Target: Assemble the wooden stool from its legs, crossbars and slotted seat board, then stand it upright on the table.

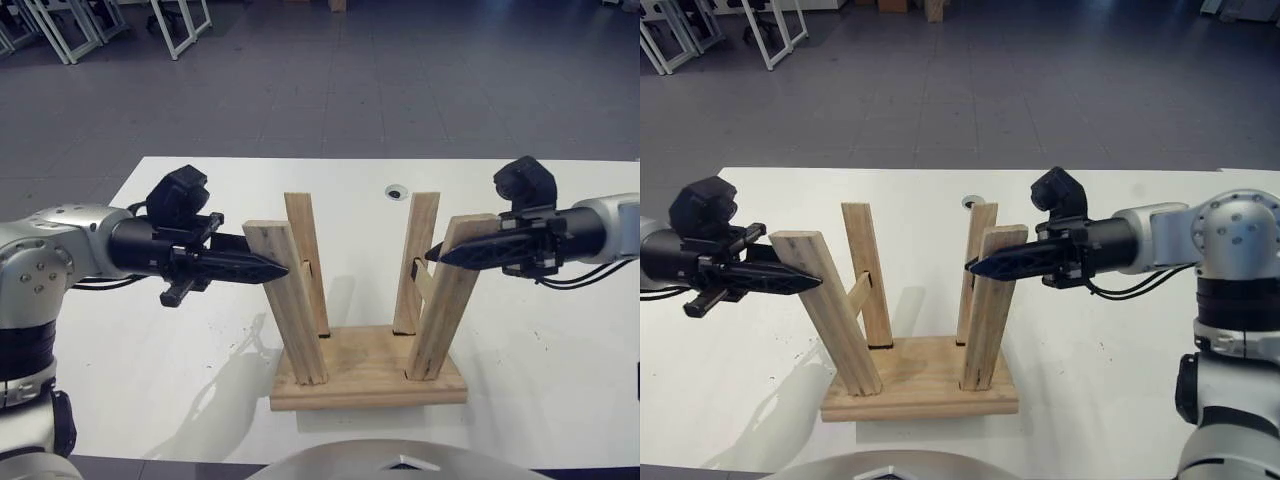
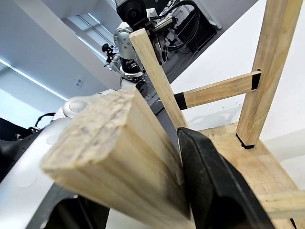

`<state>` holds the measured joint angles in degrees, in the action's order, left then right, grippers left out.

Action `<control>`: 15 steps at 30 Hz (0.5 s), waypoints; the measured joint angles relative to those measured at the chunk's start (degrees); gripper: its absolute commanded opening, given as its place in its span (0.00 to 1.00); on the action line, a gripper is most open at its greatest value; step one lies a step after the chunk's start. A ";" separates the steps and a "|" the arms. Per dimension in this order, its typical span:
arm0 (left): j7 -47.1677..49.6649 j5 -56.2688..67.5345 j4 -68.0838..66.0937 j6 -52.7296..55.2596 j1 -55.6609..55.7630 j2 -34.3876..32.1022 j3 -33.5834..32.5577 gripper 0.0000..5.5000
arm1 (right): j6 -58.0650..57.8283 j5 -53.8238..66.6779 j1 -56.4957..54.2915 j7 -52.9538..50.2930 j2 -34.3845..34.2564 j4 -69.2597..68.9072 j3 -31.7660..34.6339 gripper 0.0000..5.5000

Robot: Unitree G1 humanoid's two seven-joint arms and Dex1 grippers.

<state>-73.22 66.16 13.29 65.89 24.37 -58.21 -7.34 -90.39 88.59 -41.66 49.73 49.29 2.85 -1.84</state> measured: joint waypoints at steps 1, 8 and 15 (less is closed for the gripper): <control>0.05 0.65 -1.97 4.25 1.59 0.27 2.21 0.32 | -0.53 2.35 -0.68 -1.35 0.14 2.70 -2.12 0.48; 3.82 -2.54 -20.45 9.95 9.91 6.93 4.87 0.55 | -1.39 1.13 -4.01 -9.24 -5.56 18.08 -6.75 0.75; 8.19 -10.77 -32.19 3.44 11.69 12.58 2.99 0.67 | 1.44 -12.29 -5.64 -10.54 -10.80 29.85 -1.78 0.80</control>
<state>-65.03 55.40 -18.91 69.33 36.07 -45.63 -4.35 -88.95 76.31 -47.30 39.19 38.49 32.70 -3.63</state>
